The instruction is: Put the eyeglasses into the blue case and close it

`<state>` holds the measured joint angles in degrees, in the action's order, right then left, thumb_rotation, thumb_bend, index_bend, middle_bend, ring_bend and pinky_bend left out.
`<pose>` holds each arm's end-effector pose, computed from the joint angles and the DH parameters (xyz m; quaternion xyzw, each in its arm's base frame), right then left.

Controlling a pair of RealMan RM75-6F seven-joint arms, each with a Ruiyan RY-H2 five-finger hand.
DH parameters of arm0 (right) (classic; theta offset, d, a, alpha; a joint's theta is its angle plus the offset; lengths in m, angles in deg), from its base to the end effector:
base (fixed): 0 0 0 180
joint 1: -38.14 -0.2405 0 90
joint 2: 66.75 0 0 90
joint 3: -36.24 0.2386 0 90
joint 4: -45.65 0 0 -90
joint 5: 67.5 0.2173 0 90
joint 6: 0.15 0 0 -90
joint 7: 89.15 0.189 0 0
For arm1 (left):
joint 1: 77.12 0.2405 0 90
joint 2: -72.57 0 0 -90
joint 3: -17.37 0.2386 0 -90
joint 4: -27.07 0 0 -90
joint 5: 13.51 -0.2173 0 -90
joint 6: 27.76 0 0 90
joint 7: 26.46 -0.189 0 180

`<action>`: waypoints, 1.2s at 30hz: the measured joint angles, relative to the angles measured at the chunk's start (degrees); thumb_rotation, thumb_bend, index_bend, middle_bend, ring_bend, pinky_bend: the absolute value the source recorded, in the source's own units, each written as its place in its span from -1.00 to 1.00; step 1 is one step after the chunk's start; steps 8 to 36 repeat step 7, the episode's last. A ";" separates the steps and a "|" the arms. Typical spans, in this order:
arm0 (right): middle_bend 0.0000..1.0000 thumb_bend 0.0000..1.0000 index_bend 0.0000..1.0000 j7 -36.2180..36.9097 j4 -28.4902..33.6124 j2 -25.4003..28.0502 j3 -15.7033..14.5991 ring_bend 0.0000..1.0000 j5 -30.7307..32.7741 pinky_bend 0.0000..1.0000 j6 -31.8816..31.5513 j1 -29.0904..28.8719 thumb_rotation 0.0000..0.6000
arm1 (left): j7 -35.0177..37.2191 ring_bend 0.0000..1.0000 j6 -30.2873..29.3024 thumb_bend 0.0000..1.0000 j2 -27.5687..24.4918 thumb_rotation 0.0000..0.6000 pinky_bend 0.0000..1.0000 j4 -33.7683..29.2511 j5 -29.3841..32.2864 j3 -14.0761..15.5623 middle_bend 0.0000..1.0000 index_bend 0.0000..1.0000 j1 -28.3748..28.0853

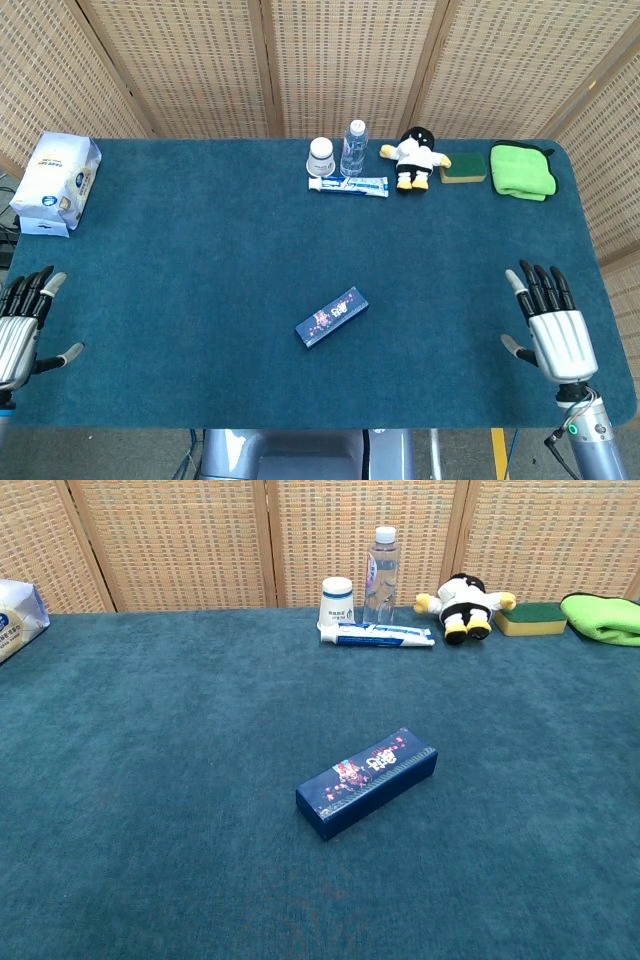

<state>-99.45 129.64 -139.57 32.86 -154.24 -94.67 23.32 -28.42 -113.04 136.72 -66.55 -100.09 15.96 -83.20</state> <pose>-0.2650 -0.2521 0.1189 0.6435 -0.2582 0.4079 0.5940 -0.2889 0.2256 0.1375 -0.6085 -0.3815 -0.3874 0.5780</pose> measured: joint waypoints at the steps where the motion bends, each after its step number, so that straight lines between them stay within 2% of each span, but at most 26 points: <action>1: -1.00 -1.00 -1.00 -0.36 0.27 0.23 0.18 -1.00 0.09 -1.00 -0.11 0.32 1.00 | -0.35 -1.00 -0.09 -1.00 0.04 1.00 -1.00 0.04 -0.11 0.05 -1.00 -1.00 0.05; 7: -1.00 -1.00 -1.00 -2.06 2.52 1.72 1.99 -1.00 1.30 -1.00 0.14 2.01 1.00 | -1.94 -1.00 -0.62 -1.00 0.68 1.00 -1.00 0.54 -0.28 0.10 -1.00 -1.00 0.40; 36: -1.00 -1.00 -1.00 -2.06 2.52 1.72 1.99 -1.00 1.30 -1.00 0.14 2.01 1.00 | -1.94 -1.00 -0.62 -1.00 0.68 1.00 -1.00 0.54 -0.28 0.10 -1.00 -1.00 0.40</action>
